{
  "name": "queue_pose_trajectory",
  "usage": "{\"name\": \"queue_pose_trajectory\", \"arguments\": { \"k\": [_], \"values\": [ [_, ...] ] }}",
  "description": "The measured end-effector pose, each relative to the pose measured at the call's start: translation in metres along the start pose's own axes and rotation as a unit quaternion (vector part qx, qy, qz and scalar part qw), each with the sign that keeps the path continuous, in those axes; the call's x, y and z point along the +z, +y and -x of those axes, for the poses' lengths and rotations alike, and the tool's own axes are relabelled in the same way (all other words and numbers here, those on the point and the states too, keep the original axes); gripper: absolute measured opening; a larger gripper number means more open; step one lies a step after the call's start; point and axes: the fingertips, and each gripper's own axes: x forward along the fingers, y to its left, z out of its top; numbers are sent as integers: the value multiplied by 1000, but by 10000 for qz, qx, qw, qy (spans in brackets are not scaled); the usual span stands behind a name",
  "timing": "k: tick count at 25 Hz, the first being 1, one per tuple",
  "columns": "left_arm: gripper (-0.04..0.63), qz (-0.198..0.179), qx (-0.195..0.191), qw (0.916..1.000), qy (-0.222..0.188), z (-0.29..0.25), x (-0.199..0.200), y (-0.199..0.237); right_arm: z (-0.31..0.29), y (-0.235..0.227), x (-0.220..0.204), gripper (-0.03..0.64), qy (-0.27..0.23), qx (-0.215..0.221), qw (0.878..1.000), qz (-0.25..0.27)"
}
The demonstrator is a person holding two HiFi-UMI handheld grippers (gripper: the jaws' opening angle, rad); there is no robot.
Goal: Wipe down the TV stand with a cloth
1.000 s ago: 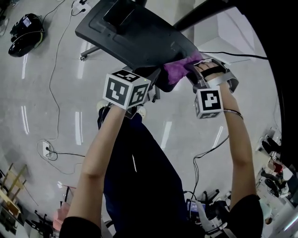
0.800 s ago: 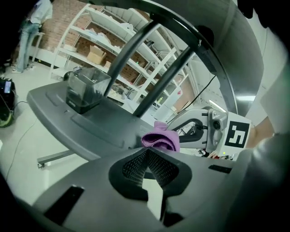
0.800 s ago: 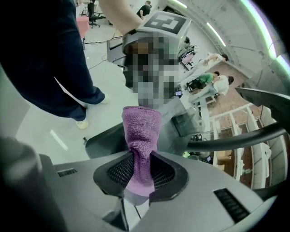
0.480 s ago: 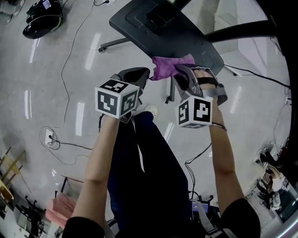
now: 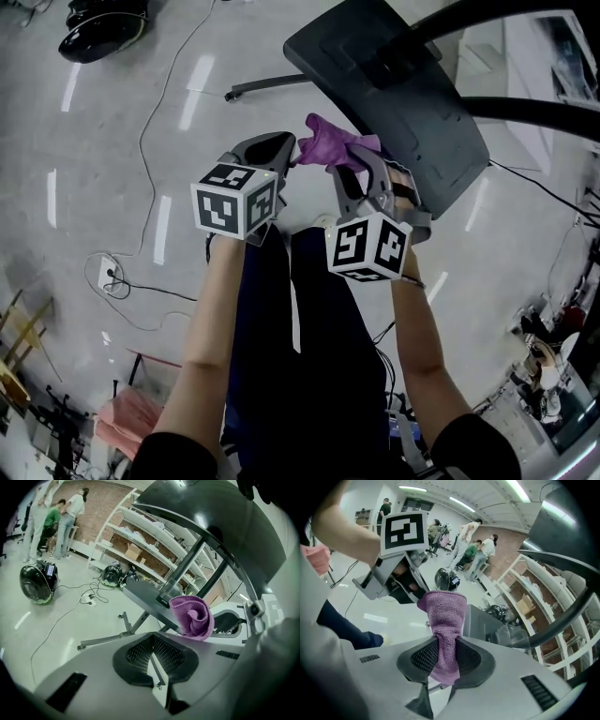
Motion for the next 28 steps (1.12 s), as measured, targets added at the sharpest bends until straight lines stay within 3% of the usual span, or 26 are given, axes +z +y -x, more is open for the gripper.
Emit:
{"name": "queue_pose_trajectory", "arguments": {
  "k": [4, 8, 14, 21, 26, 28],
  "values": [
    [8, -18, 8, 10000, -6, -8, -7, 24, -20, 20, 12, 104, -32, 2, 9995, -327],
    [8, 44, 93, 9999, -24, -28, -27, 50, -48, 41, -3, 104, -24, 13, 9978, -657],
    [8, 109, 82, 9997, -187, -99, -73, 70, -113, 69, -68, 104, -10, -256, 9990, -362],
    [8, -278, 442, 9974, -506, -172, -111, 103, -192, 72, -154, 104, 248, -1070, 9936, -261],
    [8, -661, 293, 9967, -356, -205, -139, 104, -231, 66, -213, 104, 314, -1593, 9822, -946],
    [8, -589, 218, 9974, -363, -218, -142, 104, -247, 64, -231, 104, 374, -1678, 9793, -1072]
  ]
}}
